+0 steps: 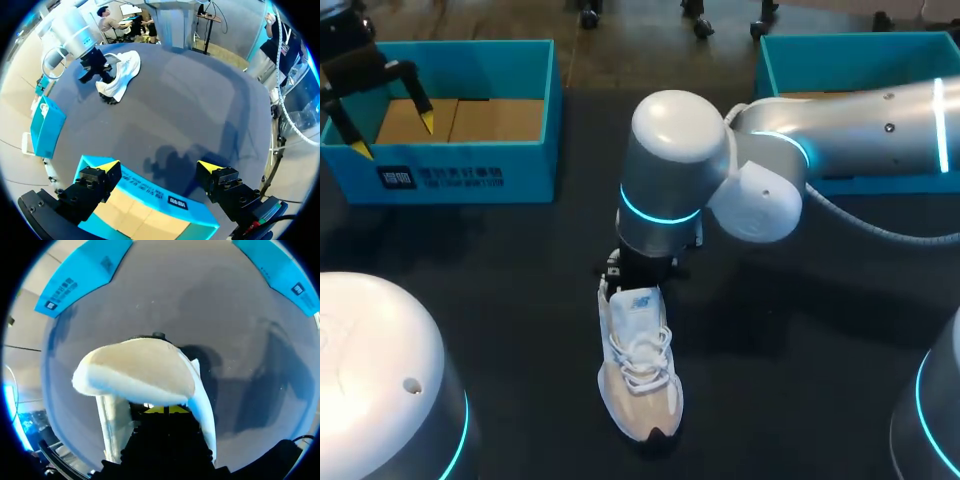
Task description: Take the shoe out of the shoebox, open the shoe tongue, remove and reinsert the insole, then place the shoe into the shoebox
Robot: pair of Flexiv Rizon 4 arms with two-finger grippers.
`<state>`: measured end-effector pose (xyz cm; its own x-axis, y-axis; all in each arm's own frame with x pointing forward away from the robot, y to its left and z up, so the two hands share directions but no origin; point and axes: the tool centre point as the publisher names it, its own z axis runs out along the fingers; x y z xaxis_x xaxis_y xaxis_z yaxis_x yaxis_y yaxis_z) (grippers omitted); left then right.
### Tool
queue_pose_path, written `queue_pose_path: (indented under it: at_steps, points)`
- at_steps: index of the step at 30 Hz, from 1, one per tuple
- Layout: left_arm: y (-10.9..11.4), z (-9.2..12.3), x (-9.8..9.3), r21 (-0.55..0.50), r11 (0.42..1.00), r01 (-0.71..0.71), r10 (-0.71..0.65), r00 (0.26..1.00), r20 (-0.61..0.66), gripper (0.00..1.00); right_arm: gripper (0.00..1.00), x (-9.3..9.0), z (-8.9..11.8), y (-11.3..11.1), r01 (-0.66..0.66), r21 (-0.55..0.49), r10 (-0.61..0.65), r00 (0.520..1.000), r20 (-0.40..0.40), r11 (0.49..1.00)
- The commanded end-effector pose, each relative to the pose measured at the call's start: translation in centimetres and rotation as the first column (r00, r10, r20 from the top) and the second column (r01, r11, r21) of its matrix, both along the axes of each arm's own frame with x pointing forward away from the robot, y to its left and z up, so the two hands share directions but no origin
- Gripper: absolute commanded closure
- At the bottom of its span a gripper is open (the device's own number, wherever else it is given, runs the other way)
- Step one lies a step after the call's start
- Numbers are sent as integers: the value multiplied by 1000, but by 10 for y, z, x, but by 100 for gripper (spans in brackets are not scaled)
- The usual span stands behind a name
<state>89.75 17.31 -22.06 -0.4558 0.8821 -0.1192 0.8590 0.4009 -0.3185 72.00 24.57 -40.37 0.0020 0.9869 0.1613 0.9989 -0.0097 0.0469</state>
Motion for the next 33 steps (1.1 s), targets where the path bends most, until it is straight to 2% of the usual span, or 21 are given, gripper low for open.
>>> queue_pose_path:
  at_steps: [1,7,12,17,23,27,29,33]
  points:
    - [0,0,-1,3,1000,0,0,1000,2,0,100,-2,10,4,6,-14,-6,1000,28,1000]
    - [0,0,-1,3,1000,0,0,1000,2,0,100,1,24,10,-20,-57,22,999,43,998]
    - [0,0,-1,3,1000,0,0,1000,2,0,100,8,13,14,-45,-30,45,999,0,999]
    - [0,0,-1,3,1000,0,0,1000,2,0,100,11,-6,15,-39,21,41,996,-79,999]
    - [0,0,-1,3,1000,0,0,1000,2,0,100,12,-13,10,-17,43,22,995,-100,999]
    - [0,0,-1,3,1000,0,0,1000,2,0,100,7,-1,10,-7,29,10,996,-87,1000]
    - [0,0,-1,3,1000,0,0,1000,2,0,100,5,13,10,-10,13,12,996,-89,1000]
    - [0,0,-1,3,1000,0,0,1000,2,0,100,4,32,9,-77,13,78,991,-110,997]
